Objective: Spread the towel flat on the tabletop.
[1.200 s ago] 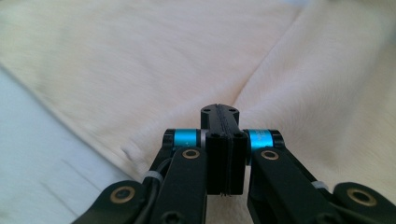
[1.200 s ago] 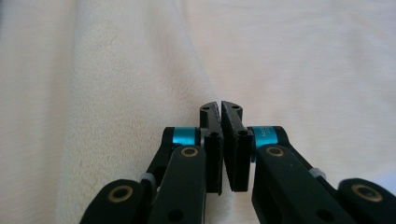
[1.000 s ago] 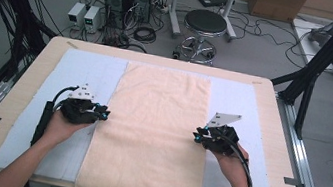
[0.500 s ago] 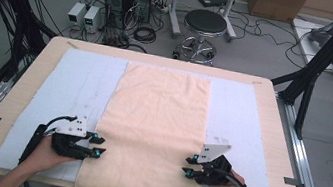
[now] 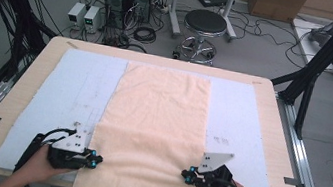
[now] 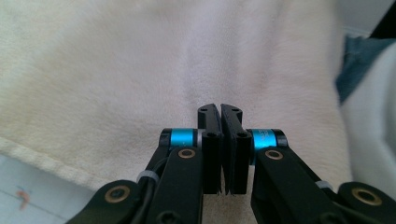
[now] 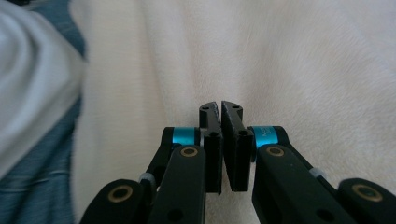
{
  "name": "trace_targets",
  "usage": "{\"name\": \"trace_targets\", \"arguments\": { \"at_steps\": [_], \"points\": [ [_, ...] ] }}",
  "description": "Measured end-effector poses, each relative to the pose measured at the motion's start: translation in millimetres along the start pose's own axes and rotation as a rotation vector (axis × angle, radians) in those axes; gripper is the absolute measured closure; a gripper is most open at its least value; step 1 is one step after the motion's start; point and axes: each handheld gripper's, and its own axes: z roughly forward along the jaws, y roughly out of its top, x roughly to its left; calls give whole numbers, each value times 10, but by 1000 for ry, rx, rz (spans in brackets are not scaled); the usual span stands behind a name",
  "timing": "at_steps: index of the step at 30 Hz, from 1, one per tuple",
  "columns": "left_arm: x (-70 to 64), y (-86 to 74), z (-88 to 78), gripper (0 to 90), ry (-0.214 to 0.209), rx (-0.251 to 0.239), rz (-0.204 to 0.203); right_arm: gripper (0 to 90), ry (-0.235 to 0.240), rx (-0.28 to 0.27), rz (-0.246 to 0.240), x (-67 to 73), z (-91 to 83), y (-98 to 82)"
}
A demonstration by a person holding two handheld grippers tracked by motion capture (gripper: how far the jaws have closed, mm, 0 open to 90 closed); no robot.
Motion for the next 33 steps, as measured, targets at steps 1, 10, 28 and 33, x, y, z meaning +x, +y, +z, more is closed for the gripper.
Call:
{"name": "trace_targets", "arguments": {
  "at_steps": [1, 10, 28, 33],
  "points": [
    [-101, 6, -83, 867, -14, -23, 8, 872, 10, -12, -9, 88, -58, 8],
    [-290, 46, -351, 682, 34, -116, -2, 666, 3, -39, -75, 399, -374, 141],
    [200, -51, 250, 558, 99, 33, -53, 565, 12, 41, -9, 17, 3, -210],
    [242, -34, 224, 547, 105, 24, -50, 521, -19, 29, 19, -59, -35, -182]
  ]
}}
